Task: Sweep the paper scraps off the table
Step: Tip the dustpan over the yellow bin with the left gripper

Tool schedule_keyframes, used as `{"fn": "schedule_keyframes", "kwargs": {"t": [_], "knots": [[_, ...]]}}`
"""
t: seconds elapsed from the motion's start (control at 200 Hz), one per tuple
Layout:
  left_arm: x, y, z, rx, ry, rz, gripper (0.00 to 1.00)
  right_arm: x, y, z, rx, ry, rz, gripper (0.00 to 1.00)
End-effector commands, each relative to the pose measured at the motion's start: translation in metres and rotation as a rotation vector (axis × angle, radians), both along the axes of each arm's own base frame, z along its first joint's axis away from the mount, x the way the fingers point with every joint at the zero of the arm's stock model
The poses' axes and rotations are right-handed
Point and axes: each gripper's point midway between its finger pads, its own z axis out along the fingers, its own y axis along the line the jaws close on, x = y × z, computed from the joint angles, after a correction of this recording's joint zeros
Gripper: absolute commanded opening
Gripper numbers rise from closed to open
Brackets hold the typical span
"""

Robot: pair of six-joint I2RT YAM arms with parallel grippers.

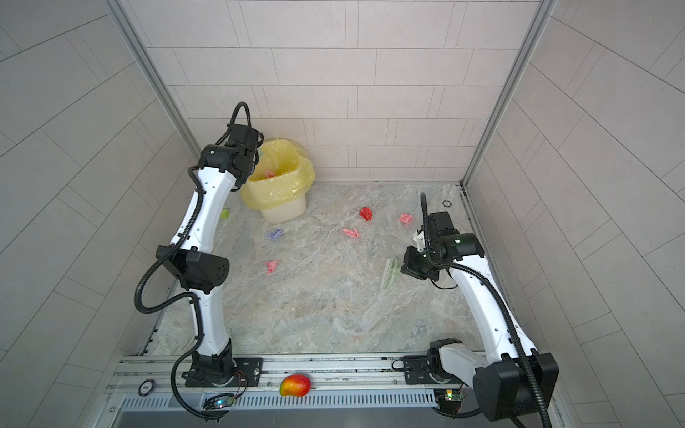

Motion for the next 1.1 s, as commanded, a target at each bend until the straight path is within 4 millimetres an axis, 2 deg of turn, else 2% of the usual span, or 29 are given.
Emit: {"fn": "schedule_keyframes", "kwargs": {"t": [0.0,0.17,0.36,0.6,1.096], "knots": [[0.009,0.003,0.01,0.175,0.017,-0.001,0.0,0.004,0.001,0.009,0.008,-0.019,0.008,0.0],[0.013,0.006,0.008,0.285,0.062,-0.006,0.0,0.007,0.003,0.009,0.017,-0.009,0.015,0.0],[0.017,0.004,0.021,0.385,0.077,-0.038,0.0,0.007,0.007,0.007,0.037,0.011,0.029,0.0],[0.029,-0.009,0.029,0.563,0.116,-0.088,0.0,0.008,0.009,0.013,0.042,0.003,0.045,0.0],[0.031,-0.013,0.03,0.639,0.131,-0.126,0.0,0.005,0.009,0.017,0.045,-0.012,0.047,0.0]]}}
